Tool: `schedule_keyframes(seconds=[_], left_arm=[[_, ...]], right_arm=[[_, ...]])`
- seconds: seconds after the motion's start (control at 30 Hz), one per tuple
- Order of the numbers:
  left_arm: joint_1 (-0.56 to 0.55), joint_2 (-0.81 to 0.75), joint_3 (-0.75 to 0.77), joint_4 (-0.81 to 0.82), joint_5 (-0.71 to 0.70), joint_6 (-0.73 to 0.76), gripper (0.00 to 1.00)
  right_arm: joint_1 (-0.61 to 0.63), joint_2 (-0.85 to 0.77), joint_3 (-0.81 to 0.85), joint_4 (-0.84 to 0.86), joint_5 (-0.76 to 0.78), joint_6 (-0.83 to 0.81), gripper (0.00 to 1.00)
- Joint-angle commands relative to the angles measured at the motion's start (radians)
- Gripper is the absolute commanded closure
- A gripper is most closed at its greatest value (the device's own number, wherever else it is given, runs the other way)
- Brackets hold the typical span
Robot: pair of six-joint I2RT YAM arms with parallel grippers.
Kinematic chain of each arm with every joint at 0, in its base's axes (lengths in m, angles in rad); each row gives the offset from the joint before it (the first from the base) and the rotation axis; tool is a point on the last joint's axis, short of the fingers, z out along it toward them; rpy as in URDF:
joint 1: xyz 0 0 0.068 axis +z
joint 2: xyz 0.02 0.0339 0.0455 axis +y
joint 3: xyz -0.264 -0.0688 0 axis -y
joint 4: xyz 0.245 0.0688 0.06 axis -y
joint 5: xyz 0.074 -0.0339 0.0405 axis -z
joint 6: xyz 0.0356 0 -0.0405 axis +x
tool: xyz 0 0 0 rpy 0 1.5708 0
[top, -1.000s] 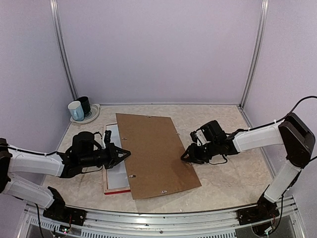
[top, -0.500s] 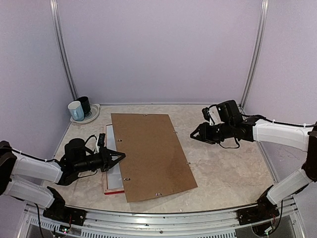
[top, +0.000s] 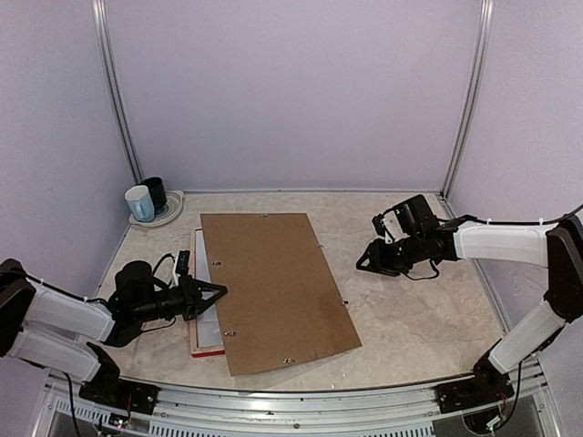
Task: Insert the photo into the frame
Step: Adjust the fastener on the backboard.
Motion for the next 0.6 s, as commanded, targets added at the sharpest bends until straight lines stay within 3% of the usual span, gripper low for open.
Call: schedule_keyframes(seconds=[0.0, 0.57], left_arm=[[0.022, 0.009, -0.021, 0.049, 0.001, 0.037, 1.00], [0.074, 0.008, -0.047, 0.016, -0.010, 0.057, 1.00]], right_arm=[[0.018, 0.018, -0.012, -0.051, 0.085, -0.030, 0.64], [0.208, 0.107, -0.001, -0.126, 0.214, -0.016, 0.64]])
